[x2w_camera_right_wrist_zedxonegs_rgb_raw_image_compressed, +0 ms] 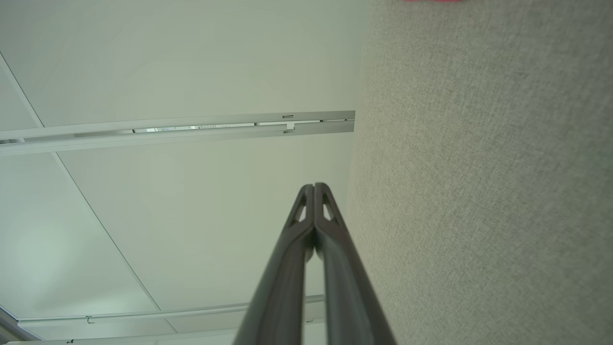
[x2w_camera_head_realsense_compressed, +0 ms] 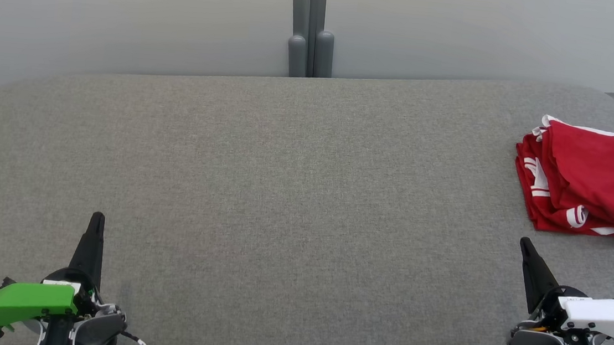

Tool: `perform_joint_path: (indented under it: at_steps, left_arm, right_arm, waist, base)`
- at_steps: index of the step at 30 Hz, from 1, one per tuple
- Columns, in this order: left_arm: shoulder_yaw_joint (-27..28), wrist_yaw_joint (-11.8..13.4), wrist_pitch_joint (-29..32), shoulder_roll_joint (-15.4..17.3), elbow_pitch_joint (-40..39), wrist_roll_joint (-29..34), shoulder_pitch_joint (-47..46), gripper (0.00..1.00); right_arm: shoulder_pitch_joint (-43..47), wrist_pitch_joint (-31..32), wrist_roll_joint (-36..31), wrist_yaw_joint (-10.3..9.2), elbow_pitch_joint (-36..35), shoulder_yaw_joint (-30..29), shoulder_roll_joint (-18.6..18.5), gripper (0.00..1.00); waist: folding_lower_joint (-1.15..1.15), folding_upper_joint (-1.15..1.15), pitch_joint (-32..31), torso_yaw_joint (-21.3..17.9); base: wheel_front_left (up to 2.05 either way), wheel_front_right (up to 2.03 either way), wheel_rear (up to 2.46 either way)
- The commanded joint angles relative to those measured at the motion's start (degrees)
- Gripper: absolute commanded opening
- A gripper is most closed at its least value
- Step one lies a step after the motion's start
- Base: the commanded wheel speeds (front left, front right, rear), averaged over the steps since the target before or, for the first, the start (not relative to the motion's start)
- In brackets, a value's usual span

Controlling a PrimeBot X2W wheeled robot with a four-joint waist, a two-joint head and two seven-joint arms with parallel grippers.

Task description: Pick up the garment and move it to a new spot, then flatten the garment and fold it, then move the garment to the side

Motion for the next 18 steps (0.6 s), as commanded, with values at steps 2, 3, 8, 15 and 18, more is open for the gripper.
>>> perform_joint_path:
  at_steps: [2, 3, 8, 15, 18]
  left_arm:
    - [0.3, -0.2, 0.2, 0.0, -0.1, 0.2, -1.0, 0.00]
    - [0.3, -0.2, 0.2, 0.0, -0.1, 0.2, -1.0, 0.00]
    - [0.3, -0.2, 0.2, 0.0, -0.1, 0.3, -1.0, 0.00]
    - [0.3, -0.2, 0.2, 0.0, -0.1, 0.3, -1.0, 0.00]
    - [0.3, -0.2, 0.3, 0.0, -0.1, 0.3, -1.0, 0.00]
  right_arm:
    - [-0.5, 0.1, 0.4, 0.02, -0.2, -0.1, -0.3, 0.00]
    - [-0.5, 0.1, 0.4, 0.02, -0.2, -0.1, -0.3, 0.00]
    - [-0.5, 0.1, 0.4, 0.02, -0.2, -0.1, -0.3, 0.00]
    - [-0.5, 0.1, 0.4, 0.02, -0.2, -0.1, -0.3, 0.00]
    - [-0.5, 0.1, 0.4, 0.02, -0.2, -0.1, -0.3, 0.00]
  waist:
    - [0.00, 0.00, 0.0, 0.0]
    - [0.00, 0.00, 0.0, 0.0]
    - [0.00, 0.00, 0.0, 0.0]
    - [0.00, 0.00, 0.0, 0.0]
    - [0.00, 0.00, 0.0, 0.0]
  base:
    - [0.00, 0.00, 0.00]
    - [0.00, 0.00, 0.00]
    - [0.00, 0.00, 0.00]
    - [0.00, 0.00, 0.00]
    - [0.00, 0.00, 0.00]
